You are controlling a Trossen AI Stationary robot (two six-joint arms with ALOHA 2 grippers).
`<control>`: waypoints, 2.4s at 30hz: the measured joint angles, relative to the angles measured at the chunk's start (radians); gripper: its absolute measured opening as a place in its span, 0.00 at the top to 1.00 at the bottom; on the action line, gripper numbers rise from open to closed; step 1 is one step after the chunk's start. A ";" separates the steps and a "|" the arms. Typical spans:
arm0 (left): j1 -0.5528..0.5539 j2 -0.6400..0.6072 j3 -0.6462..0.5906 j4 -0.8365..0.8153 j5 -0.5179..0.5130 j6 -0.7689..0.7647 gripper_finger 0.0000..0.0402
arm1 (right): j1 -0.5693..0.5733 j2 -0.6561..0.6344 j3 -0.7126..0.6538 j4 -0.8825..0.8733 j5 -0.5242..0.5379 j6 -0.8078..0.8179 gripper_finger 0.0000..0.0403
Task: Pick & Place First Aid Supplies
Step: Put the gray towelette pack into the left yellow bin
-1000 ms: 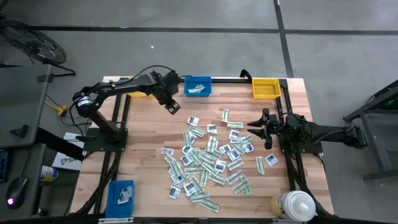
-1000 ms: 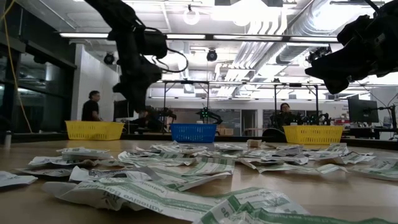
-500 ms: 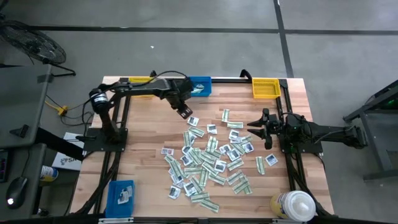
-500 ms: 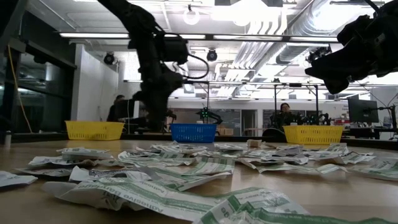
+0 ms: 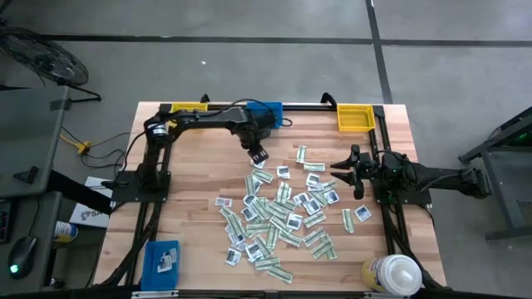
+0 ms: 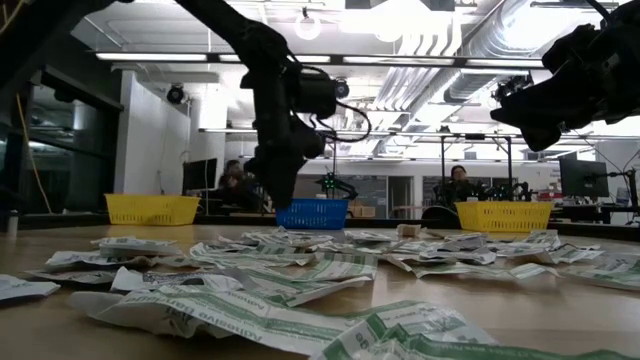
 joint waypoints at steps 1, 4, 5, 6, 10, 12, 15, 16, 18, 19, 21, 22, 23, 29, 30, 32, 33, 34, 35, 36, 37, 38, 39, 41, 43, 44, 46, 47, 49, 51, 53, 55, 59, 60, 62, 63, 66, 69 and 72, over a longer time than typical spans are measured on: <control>-0.001 0.008 0.002 -0.010 -0.003 0.005 0.75 | 0.000 0.000 0.000 0.000 0.000 0.000 0.68; -0.002 0.025 0.008 -0.011 -0.003 0.010 0.75 | 0.000 0.000 0.000 0.000 0.000 0.000 0.68; -0.001 0.028 0.008 -0.012 -0.004 0.010 0.75 | 0.000 0.000 0.000 0.001 0.000 0.000 0.68; -0.001 0.031 0.009 -0.011 -0.008 0.010 0.75 | 0.000 0.000 0.000 0.001 0.000 0.000 0.68; -0.001 0.034 0.009 -0.009 -0.034 0.014 0.75 | 0.000 0.000 0.000 0.000 0.000 0.000 0.68; -0.001 0.034 0.009 -0.008 -0.037 0.020 0.75 | 0.000 0.000 0.000 0.001 0.000 0.000 0.68; -0.001 0.034 0.009 0.001 -0.035 0.025 0.75 | 0.000 0.000 0.000 0.001 0.000 0.000 0.68; -0.001 0.034 0.009 -0.002 -0.031 0.031 0.75 | 0.000 0.000 0.000 0.001 0.000 0.000 0.68; -0.002 0.034 0.009 -0.004 -0.026 0.036 0.75 | 0.000 0.000 0.000 0.000 0.000 0.000 0.68; -0.006 0.034 0.009 -0.001 -0.026 0.036 0.75 | 0.000 0.000 0.000 0.001 0.000 0.000 0.68; -0.006 0.034 0.009 -0.003 -0.026 0.036 0.75 | 0.000 0.000 0.000 0.001 0.000 0.000 0.68; -0.006 0.034 0.009 -0.004 -0.026 0.038 0.75 | 0.000 0.000 0.000 0.001 0.000 0.000 0.68; -0.008 0.038 0.009 -0.002 -0.026 0.040 0.75 | 0.000 0.000 0.000 0.001 0.000 0.000 0.68; -0.019 0.048 0.009 0.004 -0.033 0.044 0.75 | 0.000 0.000 0.000 0.001 0.000 0.000 0.68; -0.019 0.048 0.009 0.004 -0.040 0.044 0.75 | 0.000 0.000 0.000 0.000 0.000 0.000 0.68; -0.020 0.048 0.009 0.003 -0.056 0.044 0.75 | 0.000 0.000 0.000 0.001 0.000 0.000 0.68; -0.020 0.048 0.009 0.007 -0.060 0.045 0.75 | 0.000 0.000 0.000 0.000 0.000 0.000 0.68; -0.019 0.048 0.009 0.008 -0.061 0.047 0.75 | 0.000 0.000 0.000 0.000 0.000 0.000 0.68; -0.019 0.048 0.009 0.006 -0.060 0.052 0.75 | 0.000 0.000 0.000 0.001 0.000 0.000 0.68; -0.019 0.053 0.009 0.008 -0.061 0.054 0.75 | 0.000 0.000 0.000 0.001 0.000 0.000 0.68; -0.020 0.059 0.009 0.012 -0.061 0.054 0.75 | 0.000 0.000 0.000 0.000 0.000 0.000 0.68; -0.020 0.062 0.009 0.009 -0.060 0.055 0.75 | 0.000 0.000 0.000 0.000 0.000 0.000 0.68; -0.020 0.064 0.008 0.004 -0.060 0.056 0.75 | 0.000 0.000 0.000 0.000 0.000 0.000 0.68; -0.026 0.076 0.010 0.019 -0.064 0.061 0.75 | 0.000 0.000 0.000 0.001 0.000 0.000 0.68; -0.026 0.082 0.008 0.021 -0.071 0.062 0.75 | 0.000 0.000 0.000 0.000 0.000 0.000 0.68; -0.027 0.082 0.008 0.016 -0.075 0.063 0.75 | 0.000 0.000 0.000 0.000 0.000 0.000 0.68; -0.033 0.090 0.011 0.031 -0.081 0.066 0.75 | 0.000 0.000 0.000 0.001 0.000 0.000 0.68; -0.033 0.095 0.013 0.029 -0.083 0.067 0.75 | 0.000 0.000 0.000 0.001 0.000 0.000 0.68; -0.034 0.099 0.012 0.026 -0.080 0.074 0.75 | 0.000 0.000 0.000 0.000 0.000 0.000 0.68; -0.040 0.110 0.014 0.023 -0.081 0.085 0.75 | 0.000 0.000 0.000 0.000 0.000 0.000 0.68; -0.040 0.111 0.014 0.018 -0.079 0.088 0.75 | 0.000 0.000 0.000 0.001 0.000 0.000 0.68; -0.040 0.113 0.013 0.016 -0.078 0.088 0.75 | 0.000 0.000 0.000 0.000 0.000 0.000 0.68; -0.038 0.119 0.013 0.006 -0.076 0.089 0.77 | 0.000 0.000 0.000 0.001 0.000 0.000 0.68; -0.038 0.119 0.013 0.002 -0.077 0.089 0.79 | 0.000 0.000 0.000 0.000 0.000 0.000 0.68; -0.038 0.120 0.013 -0.006 -0.078 0.092 0.84 | 0.000 0.000 0.000 0.001 0.000 0.000 0.68; -0.037 0.121 0.013 -0.008 -0.080 0.096 0.88 | 0.000 0.000 0.000 0.001 0.000 0.000 0.68; -0.036 0.121 0.012 -0.014 -0.083 0.111 0.97 | 0.000 0.000 0.000 0.000 0.000 0.000 0.68; -0.036 0.122 0.012 -0.021 -0.086 0.117 0.98 | 0.000 0.000 0.000 0.001 0.000 0.000 0.68; -0.036 0.119 0.011 -0.032 -0.079 0.129 0.99 | 0.000 0.000 0.000 0.001 0.000 0.000 0.68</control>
